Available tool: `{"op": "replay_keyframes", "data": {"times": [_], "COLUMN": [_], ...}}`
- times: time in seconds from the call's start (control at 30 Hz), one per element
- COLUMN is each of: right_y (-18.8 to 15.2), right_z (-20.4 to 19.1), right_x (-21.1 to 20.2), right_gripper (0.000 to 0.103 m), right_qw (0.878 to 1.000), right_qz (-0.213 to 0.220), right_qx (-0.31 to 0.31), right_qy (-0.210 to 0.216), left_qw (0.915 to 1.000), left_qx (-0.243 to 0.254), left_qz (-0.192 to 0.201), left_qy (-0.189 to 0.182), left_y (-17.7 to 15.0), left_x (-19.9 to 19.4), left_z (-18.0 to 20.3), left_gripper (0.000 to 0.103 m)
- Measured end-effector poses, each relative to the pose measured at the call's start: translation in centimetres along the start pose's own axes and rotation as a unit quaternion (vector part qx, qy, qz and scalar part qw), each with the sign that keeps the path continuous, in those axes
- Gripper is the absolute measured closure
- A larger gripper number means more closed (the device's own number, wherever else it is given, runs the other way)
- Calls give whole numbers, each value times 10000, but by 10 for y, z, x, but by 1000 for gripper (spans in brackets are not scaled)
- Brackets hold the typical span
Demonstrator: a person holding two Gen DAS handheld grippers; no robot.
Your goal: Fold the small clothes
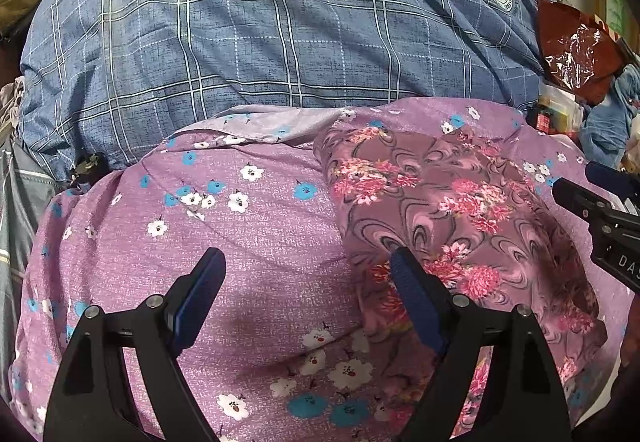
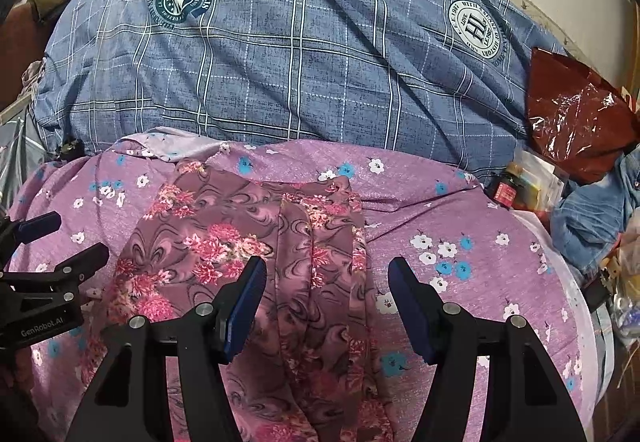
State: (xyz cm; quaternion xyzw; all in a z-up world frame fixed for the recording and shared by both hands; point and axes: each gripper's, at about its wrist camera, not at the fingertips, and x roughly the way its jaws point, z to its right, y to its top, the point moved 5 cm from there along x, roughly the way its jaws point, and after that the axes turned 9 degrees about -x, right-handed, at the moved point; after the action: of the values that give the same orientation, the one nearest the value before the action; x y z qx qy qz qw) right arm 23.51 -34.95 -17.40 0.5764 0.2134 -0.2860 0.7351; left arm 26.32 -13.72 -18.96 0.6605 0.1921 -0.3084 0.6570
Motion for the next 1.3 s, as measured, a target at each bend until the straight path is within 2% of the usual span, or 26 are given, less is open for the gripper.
{"op": "replay_keyframes", "data": {"times": [0.6, 0.83, 1.03, 1.2, 1.3], "right_y": [-2, -3, -9, -21, -33], "right_z": [3, 4, 12, 42, 60], "right_x": [3, 5, 7, 13, 22], "right_gripper": [38, 38, 38, 38, 38], "right_qw": [9999, 9998, 9997, 9989, 9970], "right_qz": [-65, -105, -169, -292, -446], "right_qx": [-26, -46, -72, 363, 639], "right_qy": [-104, -162, -151, 28, 36], "left_qw": [9998, 9987, 9945, 9874, 9849], "left_qx": [33, 86, 128, 197, 222], "left_qz": [-10, -74, -431, -789, -850], "left_qy": [-180, -497, -951, -1356, -1493], "left_y": [1, 0, -4, -10, -11], "left_x": [-1, -4, 2, 10, 12], "left_z": [7, 16, 19, 19, 20], "left_gripper": [18, 18, 18, 18, 18]}}
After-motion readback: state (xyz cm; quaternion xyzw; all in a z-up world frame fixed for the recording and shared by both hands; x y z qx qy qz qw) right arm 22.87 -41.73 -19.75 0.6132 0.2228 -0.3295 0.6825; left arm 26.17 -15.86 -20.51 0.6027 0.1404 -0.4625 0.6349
